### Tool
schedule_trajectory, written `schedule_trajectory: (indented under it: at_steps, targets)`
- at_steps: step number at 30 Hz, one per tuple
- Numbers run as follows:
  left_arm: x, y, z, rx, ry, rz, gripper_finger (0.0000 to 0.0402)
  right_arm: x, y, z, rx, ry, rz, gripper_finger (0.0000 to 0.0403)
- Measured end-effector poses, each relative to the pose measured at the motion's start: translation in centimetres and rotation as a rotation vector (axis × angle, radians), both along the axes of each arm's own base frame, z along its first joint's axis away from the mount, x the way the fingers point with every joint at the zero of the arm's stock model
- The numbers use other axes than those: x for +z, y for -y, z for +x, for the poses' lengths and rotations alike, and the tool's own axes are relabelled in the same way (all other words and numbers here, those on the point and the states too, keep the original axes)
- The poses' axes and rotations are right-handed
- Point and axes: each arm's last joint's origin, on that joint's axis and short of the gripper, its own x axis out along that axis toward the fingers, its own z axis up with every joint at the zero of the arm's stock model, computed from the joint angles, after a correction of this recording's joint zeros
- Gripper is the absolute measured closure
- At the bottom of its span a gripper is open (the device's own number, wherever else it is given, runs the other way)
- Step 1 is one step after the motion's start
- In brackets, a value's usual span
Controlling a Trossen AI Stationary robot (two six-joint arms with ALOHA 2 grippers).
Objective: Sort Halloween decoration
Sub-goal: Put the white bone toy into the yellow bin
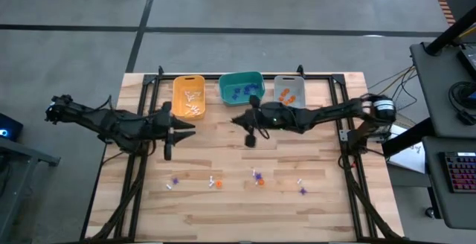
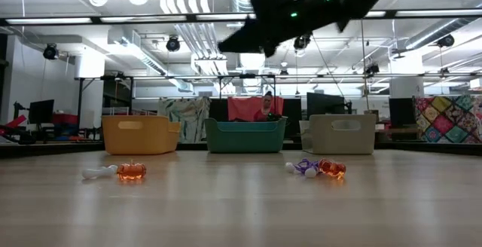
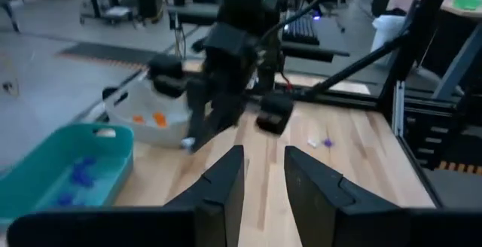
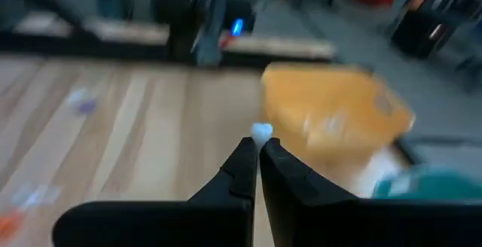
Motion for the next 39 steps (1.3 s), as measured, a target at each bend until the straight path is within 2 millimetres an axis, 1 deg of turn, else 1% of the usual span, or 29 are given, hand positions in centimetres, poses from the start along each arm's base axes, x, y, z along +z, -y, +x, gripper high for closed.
schedule_trajectory:
  at_steps: [3, 8, 12, 14, 19, 23, 27, 34, 37, 39]
  targets:
    - [0.3, 0.0, -0.1, -0.007, 0.026, 0.021, 0.0322, -0.1, 1.6, 2.0, -0.033, 0.117, -0.022, 0.0394]
    - [0.6, -0.2, -0.4, 0.002, 0.047, 0.035, 0.0322, -0.6, 4.1, 6.1, -0.085, 0.157, 0.001, 0.0394]
    - [0.7, -0.2, -0.6, 0.001, 0.051, 0.043, 0.0322, -1.3, 5.9, 9.2, -0.114, 0.138, 0.015, 0.0394]
    - [0.8, -0.2, -0.6, 0.000, 0.055, 0.045, 0.0322, -2.1, 6.7, 10.5, -0.126, 0.099, 0.021, 0.0394]
    - [0.8, -0.3, -0.8, -0.003, 0.054, 0.060, 0.0322, -3.7, 8.0, 13.3, -0.143, 0.007, 0.034, 0.0394]
    - [0.8, -0.3, -0.8, -0.005, 0.055, 0.069, 0.0322, -4.3, 8.5, 14.8, -0.148, -0.080, 0.045, 0.0394]
    - [0.8, -0.3, -0.8, -0.005, 0.050, 0.073, 0.0322, -4.9, 8.8, 15.6, -0.149, -0.177, 0.042, 0.0394]
    - [0.7, -0.3, -0.8, -0.006, 0.048, 0.074, 0.0322, -4.8, 9.2, 16.6, -0.166, -0.250, 0.091, 0.0394]
    - [0.7, -0.3, -0.8, -0.006, 0.047, 0.074, 0.0322, -4.9, 9.2, 16.7, -0.161, -0.255, 0.081, 0.0383]
    - [0.7, -0.3, -0.8, -0.006, 0.046, 0.075, 0.0322, -4.8, 9.2, 16.7, -0.162, -0.252, 0.086, 0.0367]
